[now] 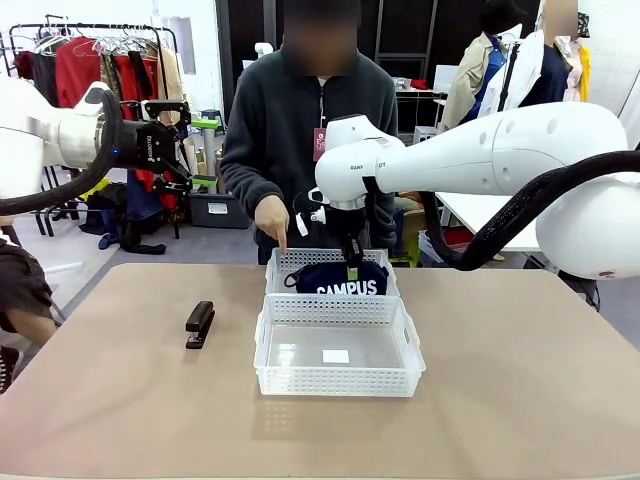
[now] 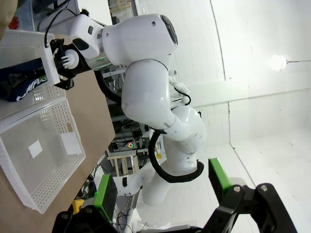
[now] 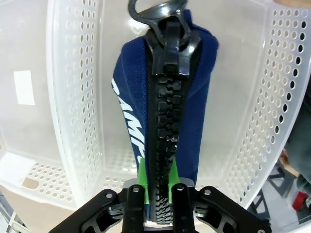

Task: Distribute items into two baskets.
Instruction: Place the picked Pencil pouch into the Organizing basket as instructed by the person.

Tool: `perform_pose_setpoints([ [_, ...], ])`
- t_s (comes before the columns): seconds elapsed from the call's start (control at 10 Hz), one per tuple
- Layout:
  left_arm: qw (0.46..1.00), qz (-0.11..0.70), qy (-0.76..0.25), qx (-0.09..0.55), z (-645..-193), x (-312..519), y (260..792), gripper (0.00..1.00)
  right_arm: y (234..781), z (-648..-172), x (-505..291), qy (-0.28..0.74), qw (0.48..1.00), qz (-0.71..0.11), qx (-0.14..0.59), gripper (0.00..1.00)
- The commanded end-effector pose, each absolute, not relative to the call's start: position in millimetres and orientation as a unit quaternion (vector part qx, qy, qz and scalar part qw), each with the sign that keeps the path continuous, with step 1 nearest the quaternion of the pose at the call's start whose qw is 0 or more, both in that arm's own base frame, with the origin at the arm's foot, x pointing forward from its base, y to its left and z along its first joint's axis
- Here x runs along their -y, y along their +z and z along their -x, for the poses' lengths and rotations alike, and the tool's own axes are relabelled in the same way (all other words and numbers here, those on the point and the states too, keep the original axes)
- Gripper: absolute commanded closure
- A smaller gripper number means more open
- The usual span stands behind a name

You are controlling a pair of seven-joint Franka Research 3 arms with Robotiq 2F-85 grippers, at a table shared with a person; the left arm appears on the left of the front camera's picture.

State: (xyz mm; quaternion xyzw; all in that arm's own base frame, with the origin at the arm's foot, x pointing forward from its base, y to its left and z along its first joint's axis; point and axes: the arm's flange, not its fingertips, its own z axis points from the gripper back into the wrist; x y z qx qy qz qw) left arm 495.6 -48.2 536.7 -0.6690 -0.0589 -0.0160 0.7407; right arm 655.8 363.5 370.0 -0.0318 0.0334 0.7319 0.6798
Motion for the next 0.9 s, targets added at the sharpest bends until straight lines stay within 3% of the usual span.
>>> perform_pose_setpoints([
  [0.0, 0.741, 0.669, -0.015, 0.062, -495, 47, 539, 0.00, 374, -661, -369, 0.721, 0.691, 0.048, -0.026, 0.39],
  [0.2, 0.741, 0.669, -0.015, 0.062, -495, 47, 539, 0.00, 376, -661, -368, 0.715, 0.697, 0.048, -0.019, 0.02],
  [0.8, 0.741, 0.669, -0.015, 0.062, -495, 47, 539, 0.00, 402, -667, -358, 0.685, 0.728, 0.016, 0.001, 0.00],
])
